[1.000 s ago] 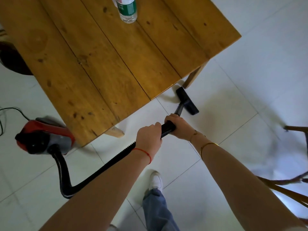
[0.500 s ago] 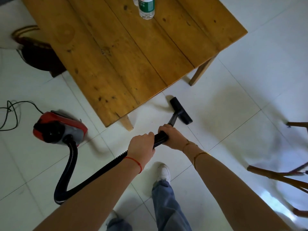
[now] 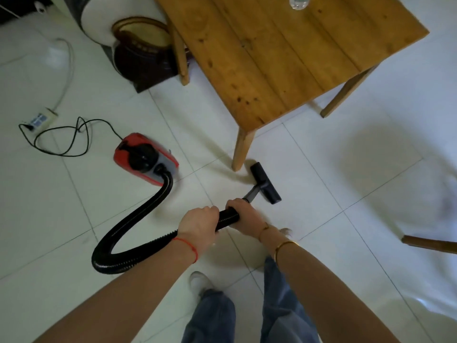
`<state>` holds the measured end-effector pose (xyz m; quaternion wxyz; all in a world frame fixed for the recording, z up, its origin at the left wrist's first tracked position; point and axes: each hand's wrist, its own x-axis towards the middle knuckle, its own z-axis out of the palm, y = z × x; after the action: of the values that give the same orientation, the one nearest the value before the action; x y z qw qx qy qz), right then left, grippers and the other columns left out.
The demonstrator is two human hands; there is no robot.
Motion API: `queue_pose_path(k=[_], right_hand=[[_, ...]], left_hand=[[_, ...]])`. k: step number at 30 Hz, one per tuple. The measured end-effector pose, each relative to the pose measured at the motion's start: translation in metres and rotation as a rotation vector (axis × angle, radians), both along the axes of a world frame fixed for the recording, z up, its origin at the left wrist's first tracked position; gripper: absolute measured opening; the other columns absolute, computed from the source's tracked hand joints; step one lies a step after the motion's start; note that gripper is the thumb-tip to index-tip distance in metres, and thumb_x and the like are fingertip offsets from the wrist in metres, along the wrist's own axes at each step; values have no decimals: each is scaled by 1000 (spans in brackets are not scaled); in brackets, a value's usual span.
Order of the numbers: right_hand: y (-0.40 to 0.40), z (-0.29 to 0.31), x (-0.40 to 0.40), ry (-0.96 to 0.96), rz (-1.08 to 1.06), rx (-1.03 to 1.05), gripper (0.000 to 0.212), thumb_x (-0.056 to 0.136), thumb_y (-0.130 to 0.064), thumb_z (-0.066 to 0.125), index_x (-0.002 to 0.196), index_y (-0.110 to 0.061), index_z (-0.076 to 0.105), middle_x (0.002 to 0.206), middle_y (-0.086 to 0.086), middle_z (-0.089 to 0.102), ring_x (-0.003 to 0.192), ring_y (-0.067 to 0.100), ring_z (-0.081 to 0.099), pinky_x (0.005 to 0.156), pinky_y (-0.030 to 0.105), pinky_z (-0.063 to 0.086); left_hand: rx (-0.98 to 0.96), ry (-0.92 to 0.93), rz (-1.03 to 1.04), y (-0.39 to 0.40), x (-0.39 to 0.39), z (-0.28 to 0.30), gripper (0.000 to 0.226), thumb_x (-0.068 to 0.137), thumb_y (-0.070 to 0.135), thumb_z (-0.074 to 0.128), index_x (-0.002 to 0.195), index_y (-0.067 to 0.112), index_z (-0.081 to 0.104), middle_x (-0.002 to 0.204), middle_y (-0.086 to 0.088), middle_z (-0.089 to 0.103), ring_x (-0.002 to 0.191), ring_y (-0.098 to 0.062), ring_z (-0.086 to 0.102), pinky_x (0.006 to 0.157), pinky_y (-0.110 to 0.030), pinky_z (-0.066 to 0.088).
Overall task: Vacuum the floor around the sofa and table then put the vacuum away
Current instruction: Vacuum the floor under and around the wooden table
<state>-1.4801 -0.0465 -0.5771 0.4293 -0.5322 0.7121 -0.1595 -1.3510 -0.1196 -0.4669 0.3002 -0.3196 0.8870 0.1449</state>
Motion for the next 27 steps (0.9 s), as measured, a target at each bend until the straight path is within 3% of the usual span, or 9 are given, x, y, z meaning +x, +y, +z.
queue_pose_path(k=[3, 7, 12, 22, 27], right_hand=[[-8, 3, 49, -12, 9, 4, 15, 79, -9, 65, 81, -16, 51, 83, 3, 53, 78, 15, 45, 72, 24, 35], [-22, 12, 97, -18, 45, 28, 13, 80, -10, 65, 89, -12, 56, 90, 5, 55, 79, 15, 47, 70, 23, 38], [-46, 22, 140, -24, 116, 47, 16, 79, -11, 67, 91, -12, 56, 93, 9, 59, 86, 24, 56, 82, 34, 47], [-94, 37, 177, -14, 263, 44, 11, 81, -7, 64, 90, -8, 58, 91, 9, 62, 85, 23, 60, 84, 36, 50], [-122, 37, 174, -6, 331, 38, 10, 83, -7, 63, 90, -9, 58, 89, 2, 55, 83, 15, 54, 83, 27, 45]], left_hand=[[-4, -14, 32, -6, 46, 6, 28, 92, 27, 51, 117, 13, 49, 111, -6, 60, 97, -24, 62, 73, -30, 43], [-19, -22, 86, -13, 97, 12, 28, 92, 26, 51, 117, 13, 49, 111, -6, 60, 98, -24, 62, 73, -29, 42], [-22, 5, 173, -26, 144, 19, 28, 91, 27, 51, 114, 13, 50, 109, -6, 60, 95, -23, 61, 70, -29, 39], [-56, 30, 309, -48, 189, 21, 28, 90, 29, 54, 113, 13, 50, 108, -5, 60, 95, -22, 61, 68, -27, 37], [-58, 60, 400, -66, 190, 17, 26, 89, 28, 54, 110, 13, 51, 104, -5, 61, 93, -23, 62, 68, -28, 41]])
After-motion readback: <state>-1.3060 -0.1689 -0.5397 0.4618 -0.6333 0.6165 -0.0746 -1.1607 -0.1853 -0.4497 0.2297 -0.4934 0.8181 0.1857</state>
